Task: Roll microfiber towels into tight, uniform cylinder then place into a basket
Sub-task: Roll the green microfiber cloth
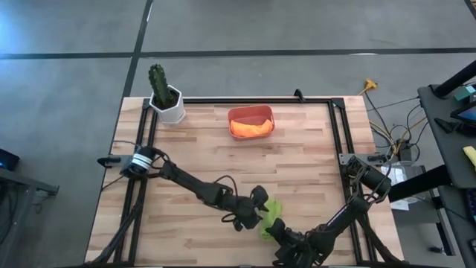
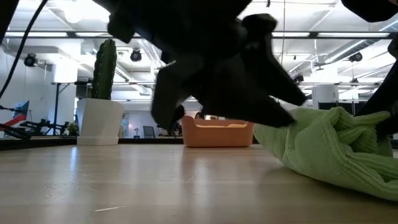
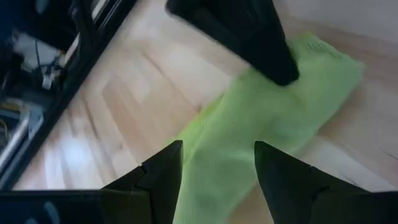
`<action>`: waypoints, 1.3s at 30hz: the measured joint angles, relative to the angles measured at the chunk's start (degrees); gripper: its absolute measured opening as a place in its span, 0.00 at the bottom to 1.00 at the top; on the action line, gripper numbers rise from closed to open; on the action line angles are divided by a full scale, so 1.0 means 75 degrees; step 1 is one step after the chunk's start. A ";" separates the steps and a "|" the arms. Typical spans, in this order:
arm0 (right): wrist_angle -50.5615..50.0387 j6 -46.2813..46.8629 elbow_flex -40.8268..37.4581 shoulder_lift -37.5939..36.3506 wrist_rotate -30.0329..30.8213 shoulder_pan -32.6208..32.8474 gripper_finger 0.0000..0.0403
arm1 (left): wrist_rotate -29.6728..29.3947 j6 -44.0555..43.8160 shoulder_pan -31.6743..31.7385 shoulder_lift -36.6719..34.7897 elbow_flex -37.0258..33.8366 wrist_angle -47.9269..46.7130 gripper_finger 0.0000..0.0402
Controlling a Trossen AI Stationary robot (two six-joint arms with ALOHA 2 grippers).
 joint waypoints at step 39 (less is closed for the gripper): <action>0.0475 -0.1701 0.0017 0.0015 -0.0058 0.0052 0.02 | 0.0116 0.5511 0.0006 0.0538 0.0102 -0.0006 0.55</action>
